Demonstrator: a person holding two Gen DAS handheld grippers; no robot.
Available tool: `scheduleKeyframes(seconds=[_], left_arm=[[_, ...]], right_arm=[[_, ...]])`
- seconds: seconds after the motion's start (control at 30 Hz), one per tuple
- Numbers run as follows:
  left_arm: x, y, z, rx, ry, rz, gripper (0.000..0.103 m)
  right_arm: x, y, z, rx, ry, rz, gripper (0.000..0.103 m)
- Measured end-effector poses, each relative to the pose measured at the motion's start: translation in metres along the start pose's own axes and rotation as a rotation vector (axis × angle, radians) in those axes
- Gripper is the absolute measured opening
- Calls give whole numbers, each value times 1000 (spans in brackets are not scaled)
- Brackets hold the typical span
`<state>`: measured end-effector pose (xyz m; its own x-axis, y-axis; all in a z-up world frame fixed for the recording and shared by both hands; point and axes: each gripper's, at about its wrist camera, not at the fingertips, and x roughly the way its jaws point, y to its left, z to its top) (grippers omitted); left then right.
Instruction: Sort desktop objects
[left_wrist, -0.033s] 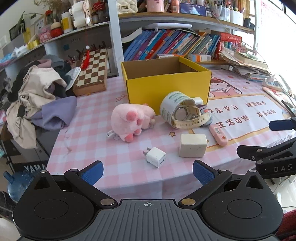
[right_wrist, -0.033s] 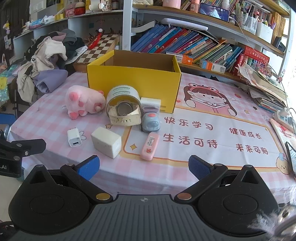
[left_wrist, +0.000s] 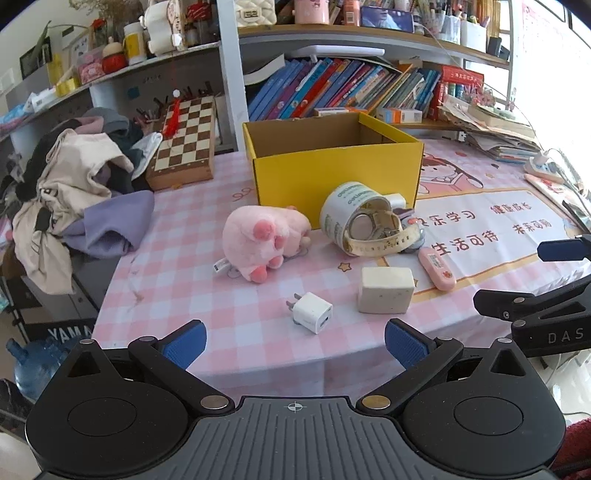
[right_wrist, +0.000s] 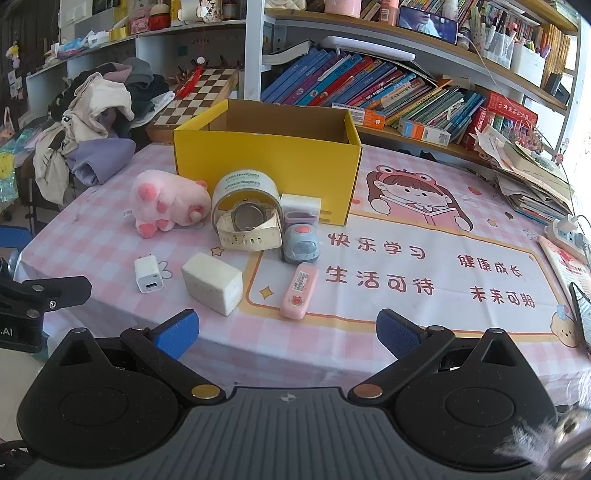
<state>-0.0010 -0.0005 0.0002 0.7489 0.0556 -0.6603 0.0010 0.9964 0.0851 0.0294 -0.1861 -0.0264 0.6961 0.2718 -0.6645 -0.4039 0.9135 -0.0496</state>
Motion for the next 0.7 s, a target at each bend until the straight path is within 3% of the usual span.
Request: scheduleKeyframes(seconds=[0.7], left_arm=[[-4,3,-3,-17,5,0,103]], right_arm=[[-3,7,-1,-22,-4,-5,103]])
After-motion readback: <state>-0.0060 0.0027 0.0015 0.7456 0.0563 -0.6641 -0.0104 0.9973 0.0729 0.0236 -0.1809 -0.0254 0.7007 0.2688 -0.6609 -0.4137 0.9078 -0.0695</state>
